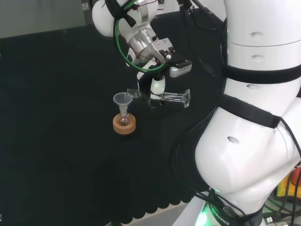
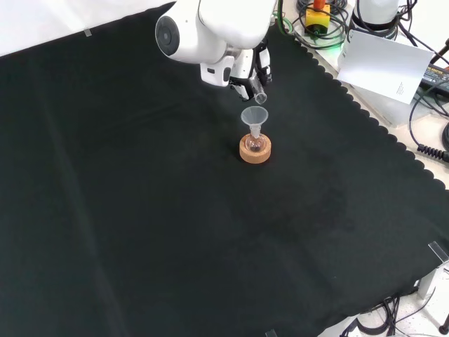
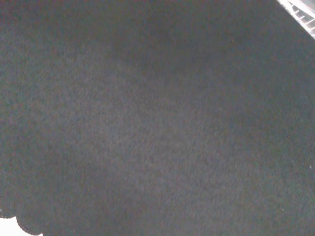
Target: Pour the water from the graduated cylinder into the round-bottom flask.
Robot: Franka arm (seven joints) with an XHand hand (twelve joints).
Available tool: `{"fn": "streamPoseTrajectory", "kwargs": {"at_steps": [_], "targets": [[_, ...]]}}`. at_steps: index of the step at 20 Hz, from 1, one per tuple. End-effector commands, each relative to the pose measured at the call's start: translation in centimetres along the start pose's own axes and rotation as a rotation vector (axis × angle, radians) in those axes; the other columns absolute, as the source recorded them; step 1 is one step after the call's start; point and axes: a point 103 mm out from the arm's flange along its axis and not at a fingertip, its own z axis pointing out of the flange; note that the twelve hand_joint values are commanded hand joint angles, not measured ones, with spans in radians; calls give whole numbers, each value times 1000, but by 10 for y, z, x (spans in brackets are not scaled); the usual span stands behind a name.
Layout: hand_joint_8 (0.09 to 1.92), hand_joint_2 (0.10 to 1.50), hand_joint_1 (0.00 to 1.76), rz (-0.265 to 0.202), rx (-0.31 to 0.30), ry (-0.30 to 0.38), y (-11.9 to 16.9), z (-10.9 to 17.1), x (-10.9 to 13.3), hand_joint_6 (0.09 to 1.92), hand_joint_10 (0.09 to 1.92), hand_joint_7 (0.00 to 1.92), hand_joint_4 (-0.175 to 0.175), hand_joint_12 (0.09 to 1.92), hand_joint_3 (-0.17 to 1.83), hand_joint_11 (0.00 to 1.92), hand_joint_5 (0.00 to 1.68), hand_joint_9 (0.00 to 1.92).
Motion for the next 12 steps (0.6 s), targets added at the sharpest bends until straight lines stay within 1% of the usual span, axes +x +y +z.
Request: {"fn": "streamPoseTrajectory", "kwargs": {"at_steps": [1, 2, 4, 12], "targets": [[509, 1120, 1165, 27, 46, -18, 1, -4, 3, 1027, 87, 1182, -175, 730, 6, 1257, 977, 1426], [446, 1120, 1161, 32, 51, -21, 1, -4, 4, 1027, 87, 1208, -175, 724, 7, 1260, 978, 1429], [387, 1120, 1157, 39, 61, -24, 1, -6, 5, 1028, 87, 1233, -175, 719, 8, 1264, 977, 1432], [359, 1121, 1155, 77, 107, -42, -2, -12, 9, 1034, 87, 1248, -175, 716, 10, 1268, 973, 1434]]}}
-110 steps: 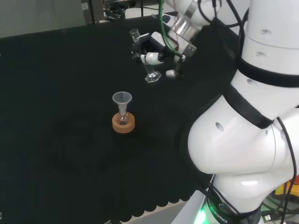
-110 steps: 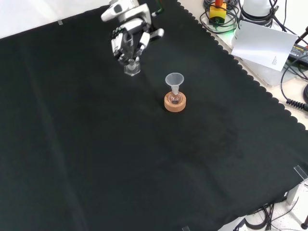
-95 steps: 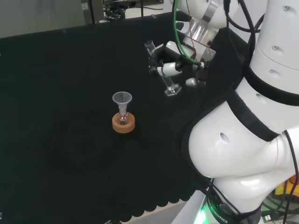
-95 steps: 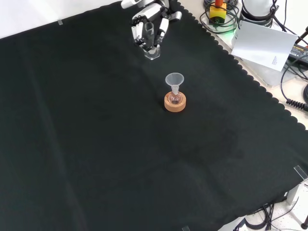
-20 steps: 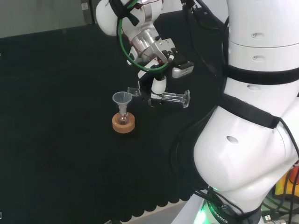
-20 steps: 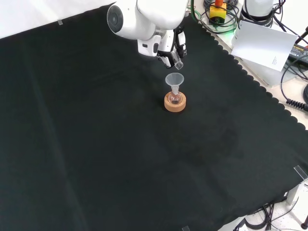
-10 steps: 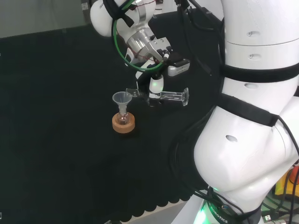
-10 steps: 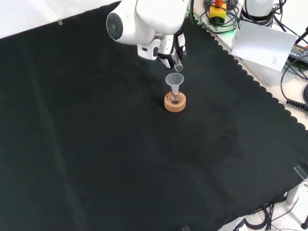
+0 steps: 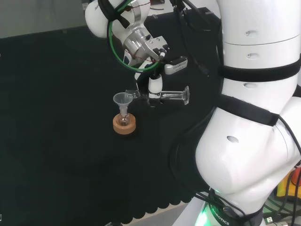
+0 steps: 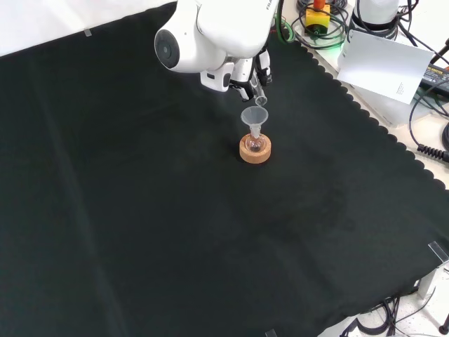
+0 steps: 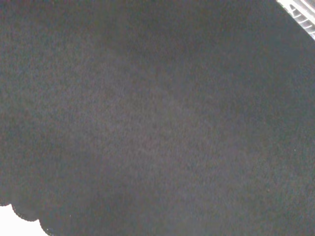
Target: Pour the water from the graduated cylinder into the round-bottom flask.
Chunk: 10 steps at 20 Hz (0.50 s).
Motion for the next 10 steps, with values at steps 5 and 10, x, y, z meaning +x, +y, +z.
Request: {"fn": "streamPoseTrajectory", "kwargs": {"at_steps": [5, 10], "targets": [[354, 1122, 1154, 49, 71, -36, -2, -7, 9, 1037, 87, 1251, -175, 717, 11, 1271, 971, 1436], [349, 1122, 1154, 80, 108, -39, -4, -9, 11, 1038, 87, 1254, -175, 716, 11, 1272, 970, 1437]]}}
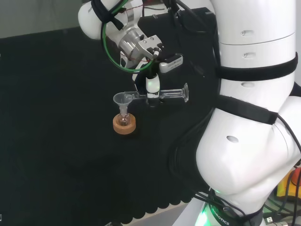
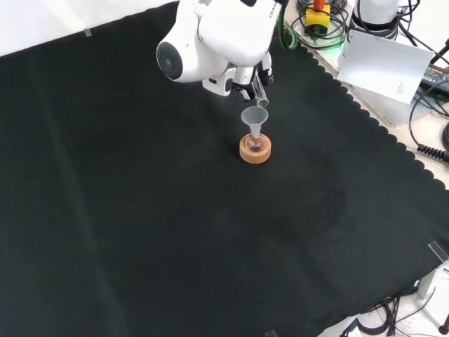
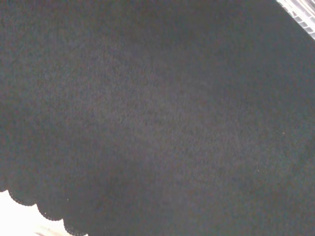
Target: Pour the water from the graduated cylinder into the round-bottom flask.
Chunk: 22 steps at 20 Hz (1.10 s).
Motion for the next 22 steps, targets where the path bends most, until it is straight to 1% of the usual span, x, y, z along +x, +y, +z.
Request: {"fn": "streamPoseTrajectory", "kwargs": {"at_steps": [1, 9, 13, 19, 22], "targets": [[349, 1122, 1154, 29, 37, -11, -2, -2, 2, 1038, 87, 1254, -175, 716, 12, 1272, 970, 1437], [343, 1122, 1154, 56, 45, -19, -7, -8, 3, 1039, 87, 1257, -175, 715, 12, 1273, 970, 1438], [340, 1122, 1154, 70, 62, -23, -8, -10, 4, 1039, 87, 1258, -175, 714, 12, 1274, 969, 1438], [336, 1122, 1154, 87, 67, -30, -9, -14, 3, 1040, 87, 1261, -175, 714, 13, 1276, 969, 1439], [334, 1122, 1154, 100, 79, -35, -9, -16, 3, 1041, 87, 1262, -175, 713, 13, 1276, 968, 1440]]}}
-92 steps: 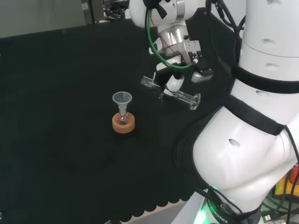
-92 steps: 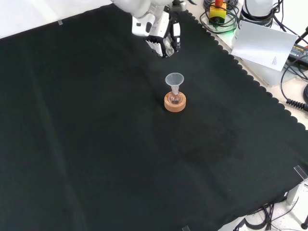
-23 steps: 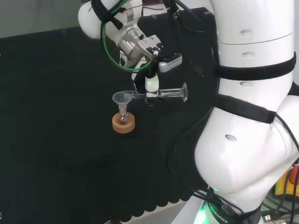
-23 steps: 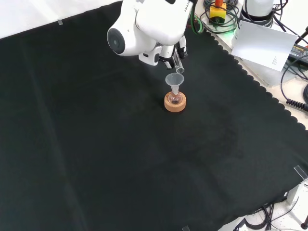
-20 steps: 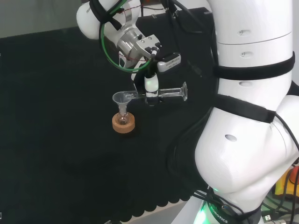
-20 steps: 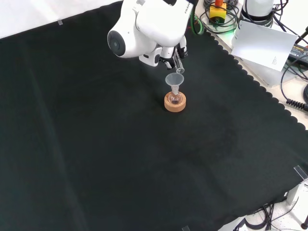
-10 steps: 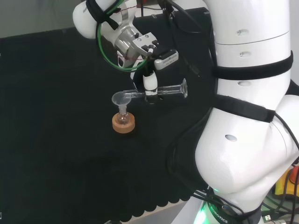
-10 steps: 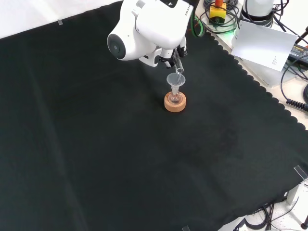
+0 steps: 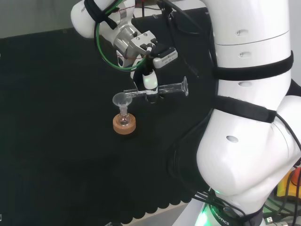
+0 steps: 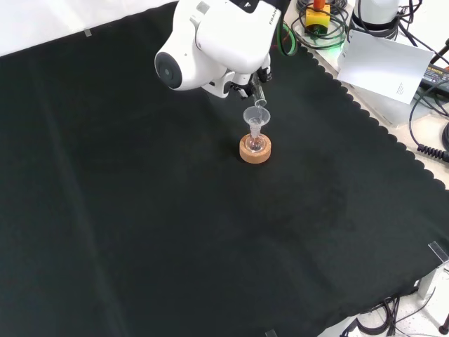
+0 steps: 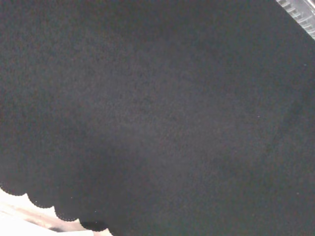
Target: Pour the water from the graduated cylinder into the round-bottom flask.
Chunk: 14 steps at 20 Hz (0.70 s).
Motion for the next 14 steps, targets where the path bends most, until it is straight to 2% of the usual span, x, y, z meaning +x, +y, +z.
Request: {"fn": "streamPoseTrajectory", "kwargs": {"at_steps": [1, 9, 14], "targets": [[334, 1122, 1154, 20, 16, -6, 0, -2, -2, 1041, 87, 1262, -175, 713, 13, 1276, 968, 1440], [329, 1123, 1154, 38, 36, -9, 0, -4, -5, 1045, 87, 1266, -175, 711, 14, 1278, 966, 1446], [326, 1123, 1153, 28, 36, -5, -2, -3, -9, 1046, 87, 1268, -175, 709, 15, 1280, 966, 1448]]}}
